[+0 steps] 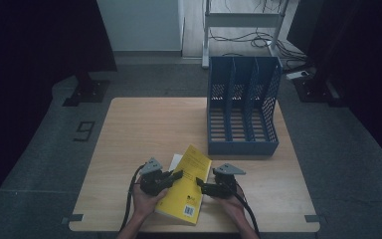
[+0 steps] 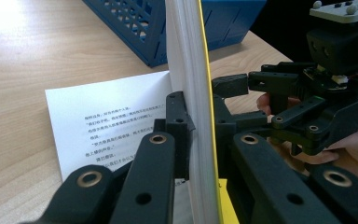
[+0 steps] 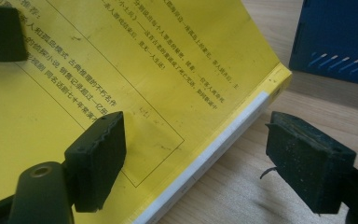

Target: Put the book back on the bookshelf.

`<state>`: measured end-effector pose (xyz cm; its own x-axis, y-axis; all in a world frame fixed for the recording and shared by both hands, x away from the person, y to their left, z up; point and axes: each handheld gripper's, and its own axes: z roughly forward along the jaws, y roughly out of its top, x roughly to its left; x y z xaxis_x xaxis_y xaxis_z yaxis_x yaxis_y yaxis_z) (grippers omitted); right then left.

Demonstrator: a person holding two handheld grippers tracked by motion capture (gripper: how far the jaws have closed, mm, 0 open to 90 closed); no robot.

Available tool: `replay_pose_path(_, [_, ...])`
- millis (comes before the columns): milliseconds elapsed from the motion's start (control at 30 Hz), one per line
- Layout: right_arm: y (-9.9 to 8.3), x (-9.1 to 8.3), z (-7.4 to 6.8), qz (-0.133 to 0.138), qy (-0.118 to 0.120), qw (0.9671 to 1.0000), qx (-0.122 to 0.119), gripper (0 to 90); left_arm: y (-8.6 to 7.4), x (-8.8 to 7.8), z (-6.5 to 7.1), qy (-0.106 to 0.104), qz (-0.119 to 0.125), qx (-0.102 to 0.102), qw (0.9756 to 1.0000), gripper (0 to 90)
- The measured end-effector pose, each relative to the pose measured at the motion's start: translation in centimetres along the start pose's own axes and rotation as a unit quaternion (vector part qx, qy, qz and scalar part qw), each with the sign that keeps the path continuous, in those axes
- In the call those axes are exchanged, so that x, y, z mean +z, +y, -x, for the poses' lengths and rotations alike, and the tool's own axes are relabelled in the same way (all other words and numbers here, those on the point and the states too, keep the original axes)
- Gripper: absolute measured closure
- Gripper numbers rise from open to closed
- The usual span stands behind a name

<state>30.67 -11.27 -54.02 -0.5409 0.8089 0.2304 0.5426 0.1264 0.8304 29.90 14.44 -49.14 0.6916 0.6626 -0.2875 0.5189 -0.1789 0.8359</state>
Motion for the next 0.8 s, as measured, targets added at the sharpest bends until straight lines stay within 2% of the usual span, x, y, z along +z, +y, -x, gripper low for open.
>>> replay_pose_path(133, [0.2, -0.2, -0.1, 0.006, 0.002, 1.0, -0.005, 19.9, 0.2, -0.4, 0.2, -0.003, 0.005, 0.004, 1.0, 82.8])
replay_pose_path(400, [0.5, -0.7, 0.1, 0.016, 0.009, 0.9998, 0.004, 19.9, 0.6, -1.1, 0.8, -0.006, 0.015, 0.017, 0.9997, 82.9])
replay_pose_path(600, [1.0, -1.5, 0.1, 0.031, 0.026, 0.9991, 0.013, 19.7, 1.0, -1.7, 1.4, -0.01, 0.023, 0.032, 0.9992, 82.9])
replay_pose_path(700, [1.4, -2.1, -0.1, 0.043, 0.036, 0.9984, 0.01, 18.6, 1.2, -2.1, 1.7, -0.014, 0.029, 0.038, 0.9988, 83.0])
replay_pose_path(800, [1.6, -2.3, -0.2, 0.045, 0.043, 0.998, 0.009, 18.0, 1.4, -2.4, 1.9, -0.015, 0.034, 0.041, 0.9985, 83.0])
